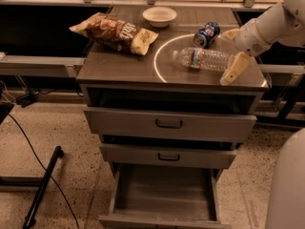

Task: Pick water bottle from bottom drawer and place on counter

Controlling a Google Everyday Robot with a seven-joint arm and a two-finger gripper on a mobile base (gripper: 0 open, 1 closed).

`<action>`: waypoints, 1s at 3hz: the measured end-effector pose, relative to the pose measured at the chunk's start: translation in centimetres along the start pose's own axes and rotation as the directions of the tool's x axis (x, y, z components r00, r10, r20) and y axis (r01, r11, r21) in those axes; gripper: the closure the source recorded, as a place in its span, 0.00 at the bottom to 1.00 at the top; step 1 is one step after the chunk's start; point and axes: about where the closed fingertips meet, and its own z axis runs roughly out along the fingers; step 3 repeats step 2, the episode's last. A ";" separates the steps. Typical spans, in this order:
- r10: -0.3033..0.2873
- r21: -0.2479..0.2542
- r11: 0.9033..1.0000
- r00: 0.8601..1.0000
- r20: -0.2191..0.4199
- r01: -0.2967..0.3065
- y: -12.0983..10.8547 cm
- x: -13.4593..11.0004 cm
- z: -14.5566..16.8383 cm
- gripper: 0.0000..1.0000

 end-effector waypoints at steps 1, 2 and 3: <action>-0.012 0.056 0.998 0.999 0.041 0.010 0.3 -0.3 -3.9 0.00; -0.010 0.057 0.998 0.999 0.040 0.007 0.3 -0.1 -4.0 0.00; -0.010 0.057 0.998 0.999 0.040 0.007 0.3 -0.1 -4.0 0.00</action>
Offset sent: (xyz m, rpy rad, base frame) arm -0.0133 -0.0157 0.0284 0.0309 -0.0541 -0.0107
